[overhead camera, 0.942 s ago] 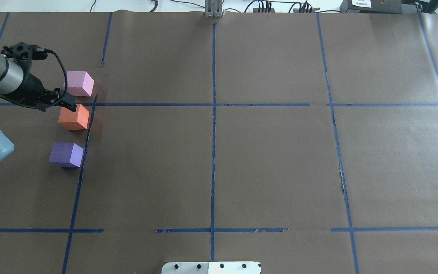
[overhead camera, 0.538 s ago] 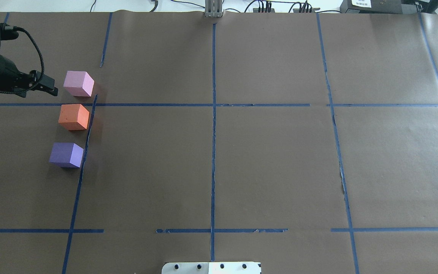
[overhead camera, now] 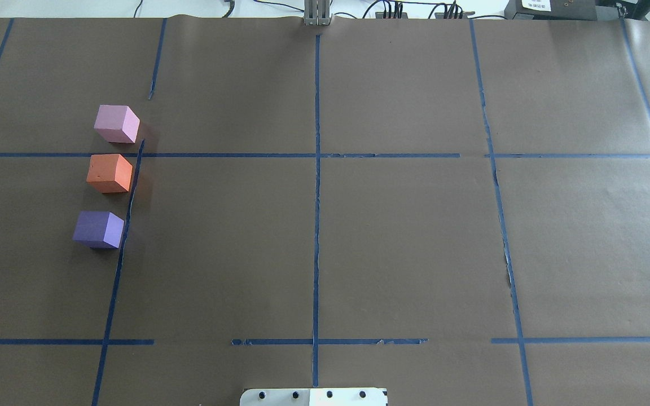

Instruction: Arrange blocks in a line

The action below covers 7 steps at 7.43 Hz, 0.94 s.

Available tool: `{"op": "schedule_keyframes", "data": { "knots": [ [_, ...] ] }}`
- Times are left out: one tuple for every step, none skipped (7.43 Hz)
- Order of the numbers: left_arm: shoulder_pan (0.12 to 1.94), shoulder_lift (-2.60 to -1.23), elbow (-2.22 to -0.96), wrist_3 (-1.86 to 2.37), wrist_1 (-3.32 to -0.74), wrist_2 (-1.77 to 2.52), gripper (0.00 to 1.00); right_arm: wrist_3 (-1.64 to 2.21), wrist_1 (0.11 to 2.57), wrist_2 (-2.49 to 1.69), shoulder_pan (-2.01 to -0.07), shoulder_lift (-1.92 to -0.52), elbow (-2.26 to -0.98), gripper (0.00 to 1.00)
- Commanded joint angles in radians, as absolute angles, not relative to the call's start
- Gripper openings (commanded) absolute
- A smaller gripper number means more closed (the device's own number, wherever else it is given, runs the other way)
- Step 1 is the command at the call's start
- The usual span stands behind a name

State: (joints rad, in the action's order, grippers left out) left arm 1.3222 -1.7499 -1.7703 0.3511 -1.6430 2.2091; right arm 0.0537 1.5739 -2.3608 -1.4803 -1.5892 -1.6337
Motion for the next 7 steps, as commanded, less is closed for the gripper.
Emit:
{"op": "schedule_keyframes", "data": {
  "knots": [
    [1.490, -1.714, -1.642, 0.067, -1.631, 2.251, 0.99, 0.054, 1.574, -2.361, -1.480, -1.589, -1.634, 1.00],
    [1.562, -1.718, -1.579, -0.060, -1.628, 2.259, 0.99, 0.054, 1.575, -2.361, -1.480, -1.589, -1.634, 1.00],
    [1.601, -1.718, -1.534, -0.151, -1.626, 2.260, 0.99, 0.054, 1.575, -2.361, -1.480, -1.589, -1.634, 1.00],
    [1.623, -1.714, -1.514, -0.159, -1.625, 2.266, 0.99, 0.054, 1.575, -2.361, -1.480, -1.589, -1.634, 1.00],
    [1.623, -1.707, -1.508, -0.156, -1.620, 2.301, 0.99, 0.054, 1.575, -2.361, -1.480, -1.589, -1.634, 1.00],
    [1.623, -1.706, -1.508, -0.156, -1.615, 2.307, 0.99, 0.054, 1.575, -2.361, -1.480, -1.589, -1.634, 1.00],
    [1.623, -1.706, -1.500, -0.156, -1.612, 2.306, 0.99, 0.054, 1.574, -2.361, -1.480, -1.589, -1.634, 1.00]
  ]
}}
